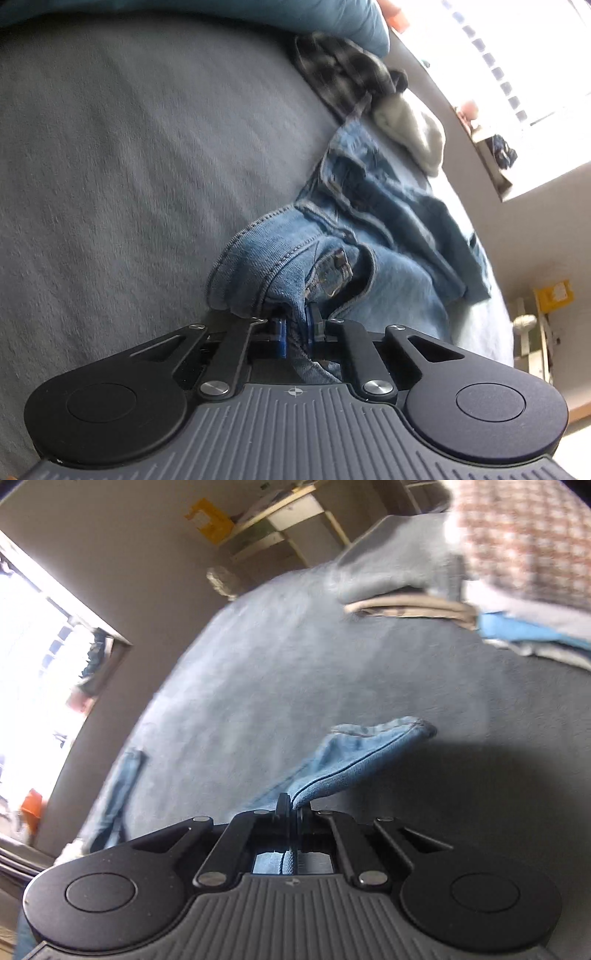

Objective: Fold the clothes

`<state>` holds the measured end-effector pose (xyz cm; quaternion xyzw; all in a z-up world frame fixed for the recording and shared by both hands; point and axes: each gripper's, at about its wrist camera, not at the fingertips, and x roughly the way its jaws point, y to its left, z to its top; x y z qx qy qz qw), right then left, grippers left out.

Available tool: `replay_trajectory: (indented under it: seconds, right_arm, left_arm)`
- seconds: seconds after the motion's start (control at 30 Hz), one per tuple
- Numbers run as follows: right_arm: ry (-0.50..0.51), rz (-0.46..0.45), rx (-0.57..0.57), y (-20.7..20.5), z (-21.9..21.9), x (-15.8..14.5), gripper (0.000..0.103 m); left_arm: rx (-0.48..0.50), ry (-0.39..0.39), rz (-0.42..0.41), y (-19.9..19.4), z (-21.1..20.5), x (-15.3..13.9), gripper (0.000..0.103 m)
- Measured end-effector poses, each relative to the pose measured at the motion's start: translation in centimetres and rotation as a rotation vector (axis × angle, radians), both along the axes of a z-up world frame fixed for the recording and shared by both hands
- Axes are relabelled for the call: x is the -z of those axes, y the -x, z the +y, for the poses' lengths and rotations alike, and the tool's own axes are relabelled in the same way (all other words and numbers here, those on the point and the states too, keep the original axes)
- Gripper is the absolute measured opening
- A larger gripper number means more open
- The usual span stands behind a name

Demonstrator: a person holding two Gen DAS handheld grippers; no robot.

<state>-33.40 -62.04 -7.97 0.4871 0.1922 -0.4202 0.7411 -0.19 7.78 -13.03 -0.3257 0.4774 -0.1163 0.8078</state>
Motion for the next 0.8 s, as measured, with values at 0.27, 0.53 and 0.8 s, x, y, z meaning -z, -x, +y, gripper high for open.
replay_trajectory:
  seconds: [0.27,0.53,0.8]
  right_arm:
    - [-0.073,0.095,0.062,3.0,-0.4,3.3,0.003]
    - [0.011,0.170,-0.028,2.5,-1.7,-0.2,0.003]
    - [0.002,0.486,-0.067,2.4,-1.5,1.2,0.043]
  left_arm:
    - [-0.008,0.054,0.063,0.5,0.5,1.2,0.009]
    - [-0.006,0.044,0.074,-0.3,0.3,1.5,0.010]
    - [0.020,0.091,0.084,-0.8,1.1,2.1,0.018]
